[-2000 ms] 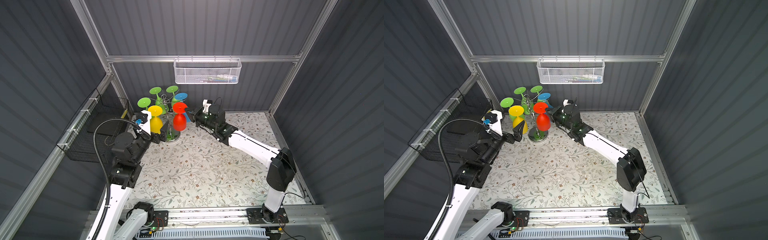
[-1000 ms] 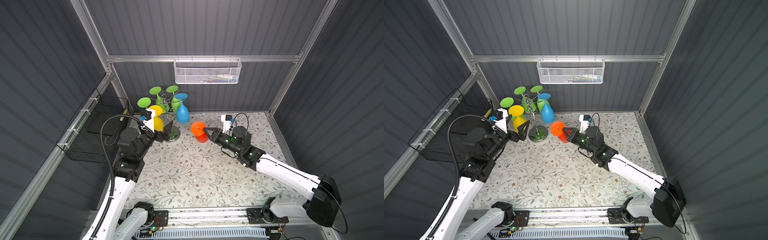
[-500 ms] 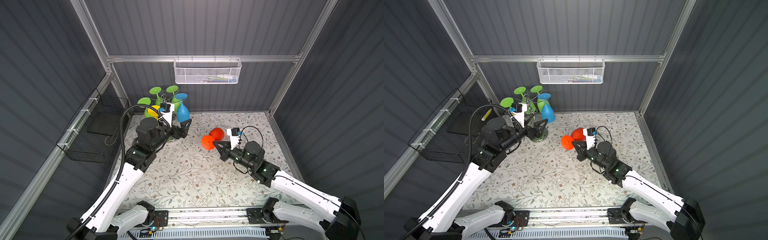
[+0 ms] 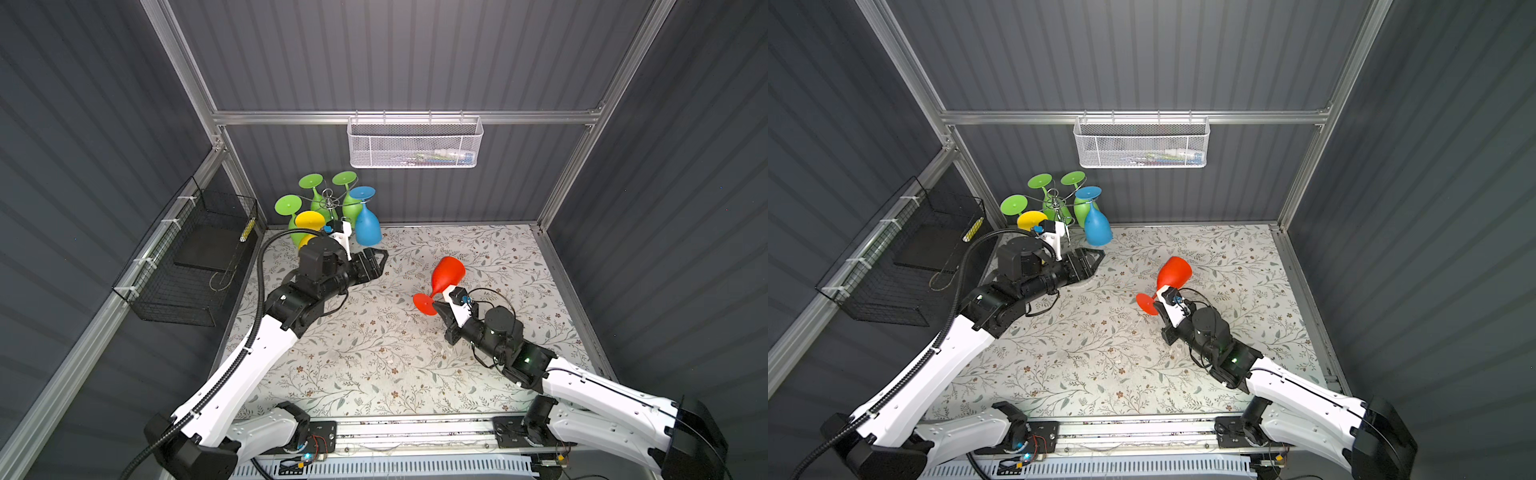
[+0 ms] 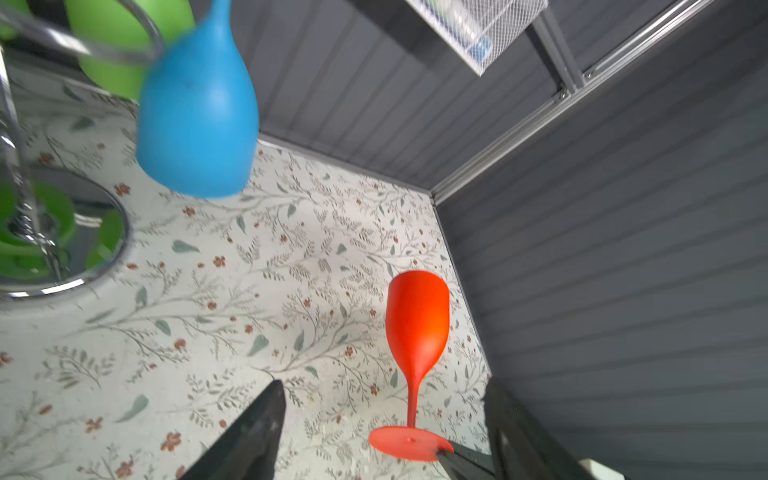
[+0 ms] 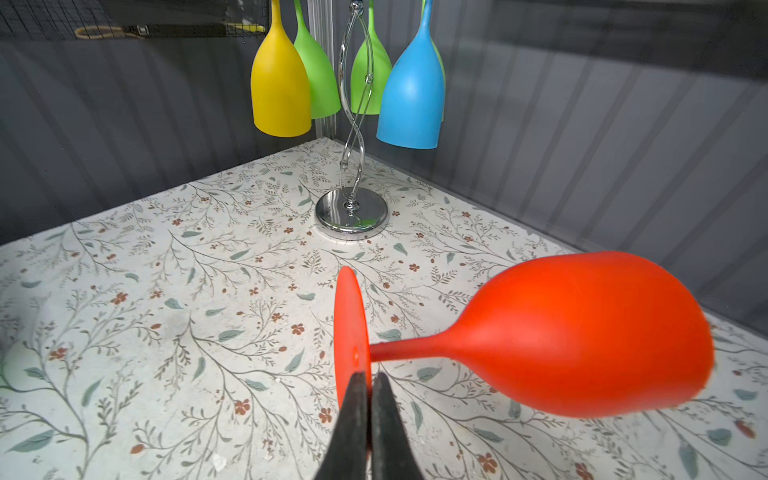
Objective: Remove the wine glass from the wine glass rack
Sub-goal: 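Pull the red glass from the rack with right gripper while left gripper withdraws, then bring the left gripper to the red glass foot and close it beside the right gripper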
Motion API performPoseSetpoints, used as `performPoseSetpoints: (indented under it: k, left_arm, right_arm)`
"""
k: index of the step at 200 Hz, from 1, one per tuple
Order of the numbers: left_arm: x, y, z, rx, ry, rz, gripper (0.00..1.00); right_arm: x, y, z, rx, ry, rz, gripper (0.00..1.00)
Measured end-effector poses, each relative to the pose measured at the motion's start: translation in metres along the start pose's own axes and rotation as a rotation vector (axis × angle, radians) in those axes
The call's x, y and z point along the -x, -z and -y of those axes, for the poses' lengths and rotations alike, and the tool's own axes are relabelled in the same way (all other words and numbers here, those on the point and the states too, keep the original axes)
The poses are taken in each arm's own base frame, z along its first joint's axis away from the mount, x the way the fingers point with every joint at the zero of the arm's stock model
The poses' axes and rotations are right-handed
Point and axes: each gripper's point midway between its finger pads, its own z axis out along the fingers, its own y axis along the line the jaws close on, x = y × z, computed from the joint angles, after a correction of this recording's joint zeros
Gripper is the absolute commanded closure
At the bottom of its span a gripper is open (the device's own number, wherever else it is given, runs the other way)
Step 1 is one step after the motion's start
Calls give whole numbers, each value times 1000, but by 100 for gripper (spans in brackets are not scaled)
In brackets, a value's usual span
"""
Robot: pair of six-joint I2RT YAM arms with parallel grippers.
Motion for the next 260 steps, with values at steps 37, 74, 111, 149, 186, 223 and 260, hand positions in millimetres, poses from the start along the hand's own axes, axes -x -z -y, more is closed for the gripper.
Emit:
performPoseSetpoints:
  k: [37,74,111,149,186,223,260]
  left_arm:
    - [-43,-26,-1,14,150,-118,30]
    - [-62,-34,1,52,256,-157,37]
    - [-71,-40,-2,176,336,-186,43]
    - [-88,-45,-21,304,408,-202,40]
    - [-97,-48,-34,391,465,-205,41]
    - [-95,-52,-32,416,501,-199,43]
    - [-97,-55,-30,440,524,-203,44]
  right_arm:
    - [-1,1,6,-47,88,38,100]
    - [-13,3,8,-79,155,44,100]
    - [-11,-1,9,-102,211,60,100]
    - [-13,-9,8,-110,264,63,100]
    - [-13,-12,4,-111,313,69,100]
    - [-12,-14,1,-111,351,76,100]
    - [-8,-14,-4,-104,379,92,100]
